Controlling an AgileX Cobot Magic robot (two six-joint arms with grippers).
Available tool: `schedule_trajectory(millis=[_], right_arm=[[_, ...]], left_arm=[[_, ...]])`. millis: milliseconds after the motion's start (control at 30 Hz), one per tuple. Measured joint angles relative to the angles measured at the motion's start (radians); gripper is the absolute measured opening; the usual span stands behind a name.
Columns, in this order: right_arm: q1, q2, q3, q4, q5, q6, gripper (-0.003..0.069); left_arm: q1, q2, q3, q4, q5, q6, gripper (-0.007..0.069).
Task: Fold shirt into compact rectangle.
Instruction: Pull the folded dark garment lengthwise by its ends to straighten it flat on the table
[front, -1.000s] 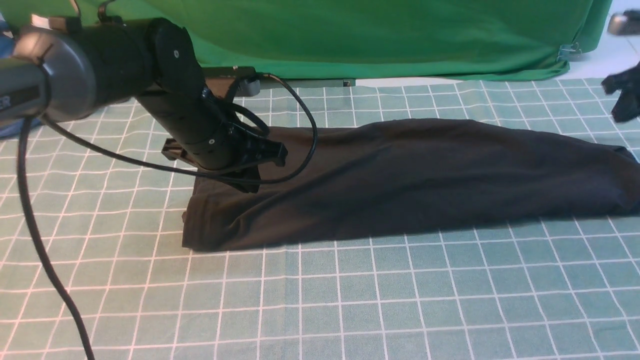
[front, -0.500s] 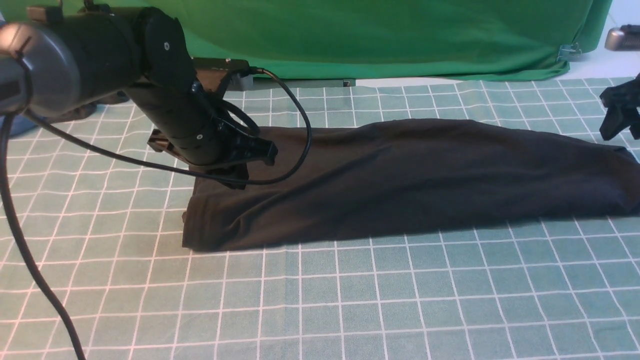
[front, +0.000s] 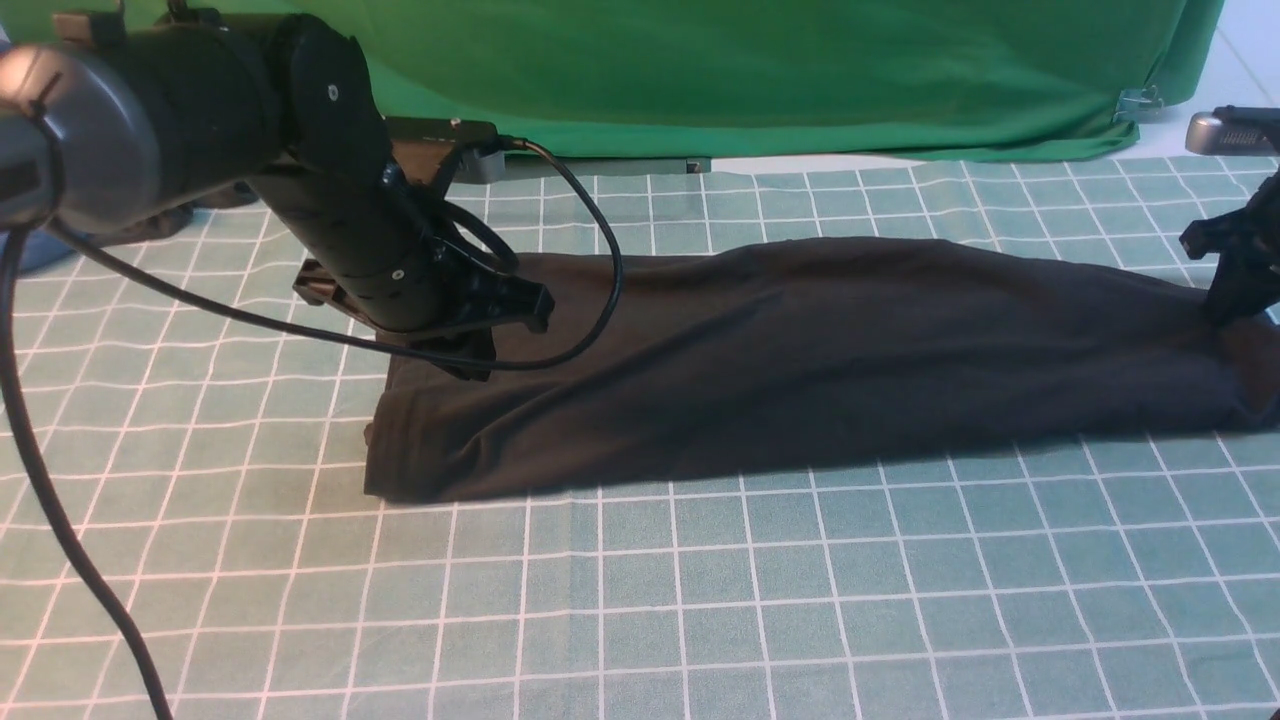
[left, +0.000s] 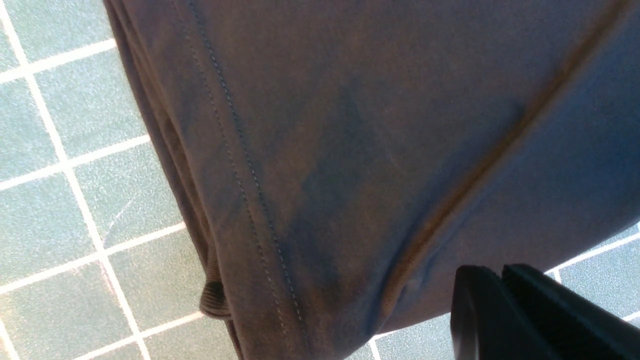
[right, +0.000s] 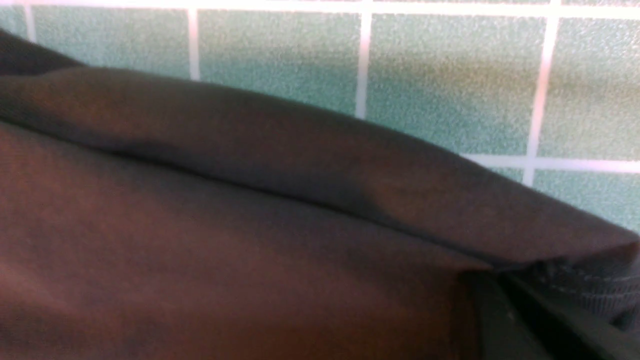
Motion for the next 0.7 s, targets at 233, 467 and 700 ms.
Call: schedule_trajectory(millis=[233, 467, 700], right_arm=[[0.000, -0.040, 0.000, -0.020, -0.012, 0.000, 0.0019], [0.000, -0.084, 0.000, -0.111, -0.076, 0.031, 0.0019], [0.000, -0.079, 0.000, -0.031, -0.008, 0.012, 0.0099]], left_arm=[[0.000, 0.000, 0.000, 0.010, -0.001, 0.000, 0.0011], [0.000, 0.000, 0.000, 0.013, -0.015, 0.000, 0.0011], [0.000, 0.000, 0.000, 0.018, -0.022, 0.000, 0.0011]])
